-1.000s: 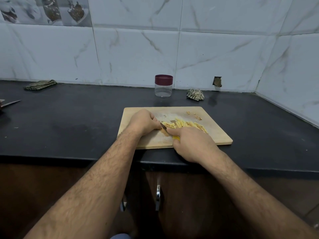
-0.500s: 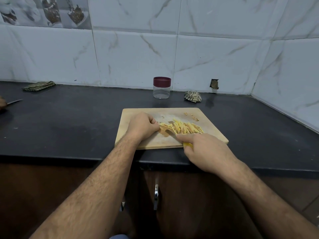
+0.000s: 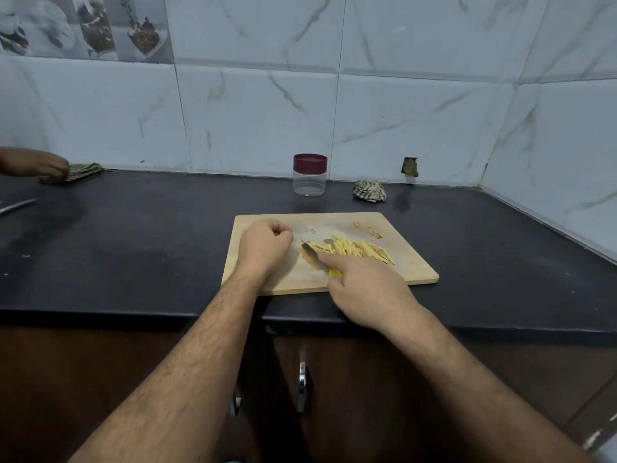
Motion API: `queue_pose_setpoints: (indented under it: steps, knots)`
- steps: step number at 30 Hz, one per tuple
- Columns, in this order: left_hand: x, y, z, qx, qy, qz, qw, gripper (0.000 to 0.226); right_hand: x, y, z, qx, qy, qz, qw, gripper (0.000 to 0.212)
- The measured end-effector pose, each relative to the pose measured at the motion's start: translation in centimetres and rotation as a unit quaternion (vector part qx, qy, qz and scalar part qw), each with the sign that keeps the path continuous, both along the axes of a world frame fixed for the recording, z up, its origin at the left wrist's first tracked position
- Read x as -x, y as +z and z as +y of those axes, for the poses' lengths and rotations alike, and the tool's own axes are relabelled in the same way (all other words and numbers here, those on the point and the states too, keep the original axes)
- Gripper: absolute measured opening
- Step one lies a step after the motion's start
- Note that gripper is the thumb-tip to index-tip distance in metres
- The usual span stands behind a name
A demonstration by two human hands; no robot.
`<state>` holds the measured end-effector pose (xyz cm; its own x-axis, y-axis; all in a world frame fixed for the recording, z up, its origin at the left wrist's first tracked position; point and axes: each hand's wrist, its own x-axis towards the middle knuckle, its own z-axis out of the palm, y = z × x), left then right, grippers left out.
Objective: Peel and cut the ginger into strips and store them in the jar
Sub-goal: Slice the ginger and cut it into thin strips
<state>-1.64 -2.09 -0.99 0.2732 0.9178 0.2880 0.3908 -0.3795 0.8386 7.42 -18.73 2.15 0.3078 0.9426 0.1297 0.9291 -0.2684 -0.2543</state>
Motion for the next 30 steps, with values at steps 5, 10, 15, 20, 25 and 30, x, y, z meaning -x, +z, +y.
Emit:
queue_pose_setpoints:
  steps: [5, 10, 15, 20, 25, 30]
  knots:
    - [0.1, -0.1, 0.1, 0.007, 0.0, -0.013, 1.0, 0.021, 0.6, 0.3, 1.5, 0.023, -0.002, -0.045, 0.999, 0.051]
    - [0.1, -0.1, 0.3, 0.006, -0.013, -0.002, 1.0, 0.02, 0.1, 0.0, 1.3, 0.041, -0.047, -0.049, 0.997, 0.055]
    - [-0.1, 0.1, 0.7, -0.007, -0.026, 0.044, 0.999, 0.019, -0.4, 0.2, 0.2, 0.027, -0.082, -0.042, 0.995, 0.056]
    - [-0.4, 0.0, 0.6, -0.03, -0.017, 0.068, 0.997, 0.017, 0.7, 0.4, 0.9, 0.011, -0.079, -0.031, 0.996, 0.051]
    - [-0.4, 0.0, 0.5, -0.046, -0.014, 0.086, 0.995, 0.017, 1.0, 0.6, 1.6, 0.038, -0.088, -0.019, 0.995, 0.052]
    - [-0.4, 0.0, 0.3, -0.061, -0.011, 0.101, 0.993, 0.018, 0.5, 0.8, 1.1, 0.033, -0.098, -0.009, 0.995, 0.059]
